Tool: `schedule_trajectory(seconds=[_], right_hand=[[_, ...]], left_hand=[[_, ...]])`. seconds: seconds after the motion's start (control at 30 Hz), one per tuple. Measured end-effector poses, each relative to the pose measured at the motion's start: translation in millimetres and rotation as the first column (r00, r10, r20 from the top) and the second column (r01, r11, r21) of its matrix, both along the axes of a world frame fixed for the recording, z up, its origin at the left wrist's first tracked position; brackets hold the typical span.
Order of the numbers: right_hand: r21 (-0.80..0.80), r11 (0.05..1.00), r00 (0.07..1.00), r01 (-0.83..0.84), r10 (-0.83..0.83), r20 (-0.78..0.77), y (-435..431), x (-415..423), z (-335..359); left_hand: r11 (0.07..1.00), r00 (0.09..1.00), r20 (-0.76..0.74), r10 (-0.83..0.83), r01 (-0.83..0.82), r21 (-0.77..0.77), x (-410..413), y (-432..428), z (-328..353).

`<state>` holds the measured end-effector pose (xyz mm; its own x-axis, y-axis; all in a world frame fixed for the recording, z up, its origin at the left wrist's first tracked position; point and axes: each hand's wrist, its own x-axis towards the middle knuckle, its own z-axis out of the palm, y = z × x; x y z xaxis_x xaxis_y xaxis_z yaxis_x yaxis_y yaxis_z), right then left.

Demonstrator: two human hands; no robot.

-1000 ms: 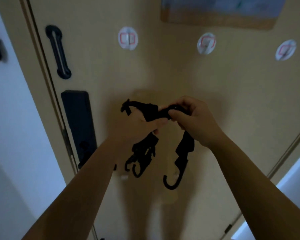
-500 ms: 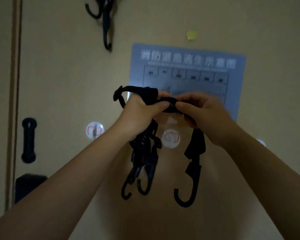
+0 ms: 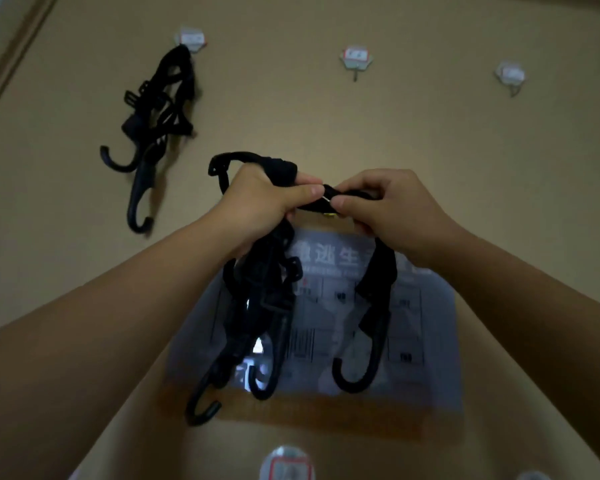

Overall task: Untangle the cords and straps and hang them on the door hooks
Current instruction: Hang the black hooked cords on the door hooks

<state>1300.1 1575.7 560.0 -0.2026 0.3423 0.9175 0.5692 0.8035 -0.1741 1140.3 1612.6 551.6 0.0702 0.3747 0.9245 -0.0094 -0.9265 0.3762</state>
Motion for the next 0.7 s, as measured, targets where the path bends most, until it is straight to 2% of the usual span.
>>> schedule_trajectory(seconds=[0.07, 0.13, 0.2, 0.27, 0.37, 0.5, 0.7], right_hand=[[0.078, 0.996, 0.999, 0.030, -0.032, 0.015, 4.9, 3.0, 21.3], [0.220, 0.963, 0.984, 0.158, -0.172, 0.050, 11.6, 5.5, 42.6], [0.410, 0.853, 0.924, 0.323, -0.378, 0.059, 20.8, 7.6, 63.9], [0.522, 0.758, 0.894, 0.390, -0.448, -0.017, 27.9, 9.7, 84.5], [0.599, 0.658, 0.865, 0.457, -0.485, -0.127, 36.6, 13.9, 112.9], [0.665, 0.553, 0.830, 0.502, -0.524, -0.190, 45.6, 16.2, 144.6], [0.696, 0.481, 0.806, 0.533, -0.538, -0.246, 56.0, 11.3, 186.6]], left_hand=[[0.999, 0.999, 0.030, -0.012, 0.010, 0.047, 7.0, 7.7, 19.1], [0.996, 0.998, 0.056, -0.022, 0.017, 0.091, 14.6, 15.7, 39.8], [0.992, 0.996, 0.090, -0.028, 0.017, 0.129, 23.1, 24.3, 64.3], [0.984, 0.992, 0.125, -0.031, 0.008, 0.178, 32.5, 30.0, 90.8], [0.963, 0.987, 0.158, -0.027, -0.016, 0.267, 44.9, 32.4, 125.8], [0.936, 0.975, 0.217, -0.038, -0.042, 0.350, 54.6, 40.3, 163.0], [0.904, 0.947, 0.317, 0.041, -0.171, 0.393, 59.6, 46.0, 209.6]])
